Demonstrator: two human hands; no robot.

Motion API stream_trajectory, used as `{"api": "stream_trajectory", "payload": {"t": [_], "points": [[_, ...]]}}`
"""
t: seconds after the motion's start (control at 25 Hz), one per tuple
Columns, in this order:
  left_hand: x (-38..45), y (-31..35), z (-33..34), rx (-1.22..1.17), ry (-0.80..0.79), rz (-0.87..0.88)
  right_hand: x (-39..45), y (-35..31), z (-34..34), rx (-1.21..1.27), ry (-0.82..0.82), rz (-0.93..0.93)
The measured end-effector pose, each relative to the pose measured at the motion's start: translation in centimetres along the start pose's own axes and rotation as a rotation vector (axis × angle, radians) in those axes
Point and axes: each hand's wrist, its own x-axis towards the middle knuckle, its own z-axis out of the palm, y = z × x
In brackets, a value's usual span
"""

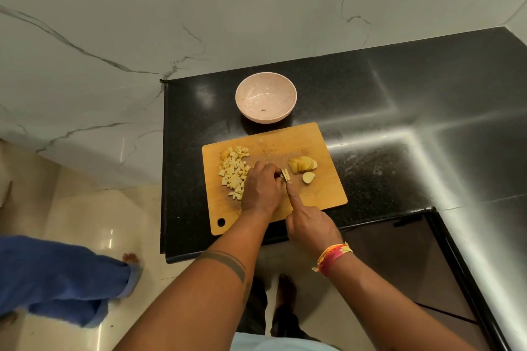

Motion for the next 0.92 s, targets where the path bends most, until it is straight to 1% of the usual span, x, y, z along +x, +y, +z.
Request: {"api": "stream_trajectory", "payload": {"t": [0.28, 0.52, 0.76, 0.92], "points": [[0.1, 0.6, -0.1, 0.024, 0.007, -0.013, -0.6, 0.4, 0.4, -0.087, -0.032, -0.013], [0.1, 0.8, -0.1, 0.026, 0.003, -0.013, -2.1, 1.0, 0.4, -0.020, -0.059, 0.019], [0.0, 1.5, 0.0, 0.021, -0.023, -0.036, -2.5, 2.1, -0.6, 0.104, 0.033, 0.042], [0.2, 1.9, 0.4, 0.116, -0.026, 0.036, -2.0, 2.1, -1.1, 0.122, 0.056, 0.052]]}}
